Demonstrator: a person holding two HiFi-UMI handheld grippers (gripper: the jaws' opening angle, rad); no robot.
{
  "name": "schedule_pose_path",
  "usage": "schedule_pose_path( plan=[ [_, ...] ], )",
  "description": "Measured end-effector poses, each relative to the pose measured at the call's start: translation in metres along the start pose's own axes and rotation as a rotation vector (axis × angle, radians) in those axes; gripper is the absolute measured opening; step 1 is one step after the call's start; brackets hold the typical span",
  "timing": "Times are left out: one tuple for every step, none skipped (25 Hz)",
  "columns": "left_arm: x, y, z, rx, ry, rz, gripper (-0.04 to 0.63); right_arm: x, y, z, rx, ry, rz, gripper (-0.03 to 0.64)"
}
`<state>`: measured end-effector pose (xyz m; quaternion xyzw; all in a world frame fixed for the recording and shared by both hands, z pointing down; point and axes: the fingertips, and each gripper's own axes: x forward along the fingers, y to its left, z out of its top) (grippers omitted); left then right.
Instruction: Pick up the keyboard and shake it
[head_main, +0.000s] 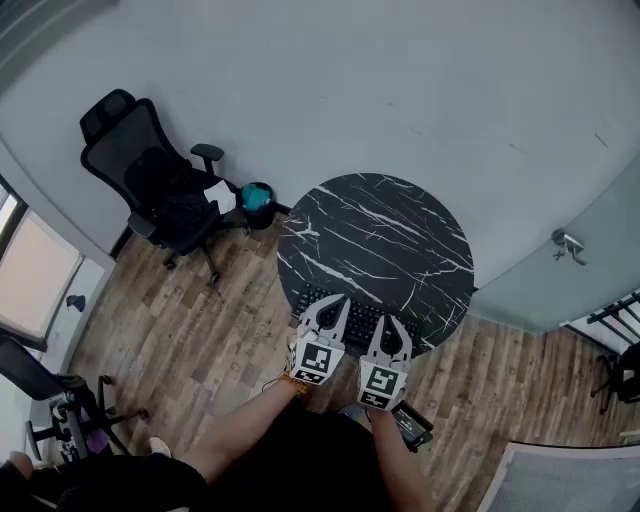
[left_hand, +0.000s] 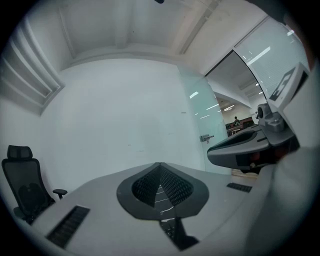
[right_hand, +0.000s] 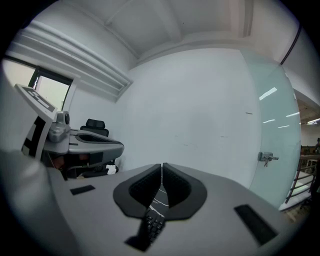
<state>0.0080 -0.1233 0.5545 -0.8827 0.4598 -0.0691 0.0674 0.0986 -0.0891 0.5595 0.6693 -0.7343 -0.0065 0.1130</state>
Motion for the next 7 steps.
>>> schedule_pose_path(
  plan=[
    [-0.0001, -0.0002, 0.0002, 0.0, -0.001, 0.0, 0.014, -0.0002, -0.0001, -0.0003, -0.002, 0.001, 0.0, 0.035],
    [0.0001, -0.0002, 0.0002, 0.0, -0.001, 0.0, 0.014, -0.0001, -0.0003, -0.0005, -0.002, 0.003, 0.001, 0.035],
    [0.0006, 0.0001, -0.0002, -0.001, 0.0, 0.002, 0.014, 0.0002, -0.0004, -0.0006, -0.001, 0.003, 0.003, 0.035],
    [0.0012, 0.0005, -0.0007, -0.002, 0.002, 0.003, 0.014, 0.0007, -0.0006, -0.0006, 0.0, 0.003, 0.005, 0.035],
    [0.0017, 0.001, -0.001, -0.003, 0.003, 0.005, 0.014, 0.0013, -0.0007, -0.0006, 0.001, 0.003, 0.006, 0.035],
    [0.0023, 0.0014, -0.0014, -0.003, 0.004, 0.006, 0.014, 0.0019, -0.0009, -0.0006, 0.002, 0.003, 0.008, 0.035],
    [0.0028, 0.0017, -0.0017, -0.004, 0.006, 0.007, 0.014, 0.0025, -0.0012, -0.0007, 0.003, 0.003, 0.01, 0.035]
  ],
)
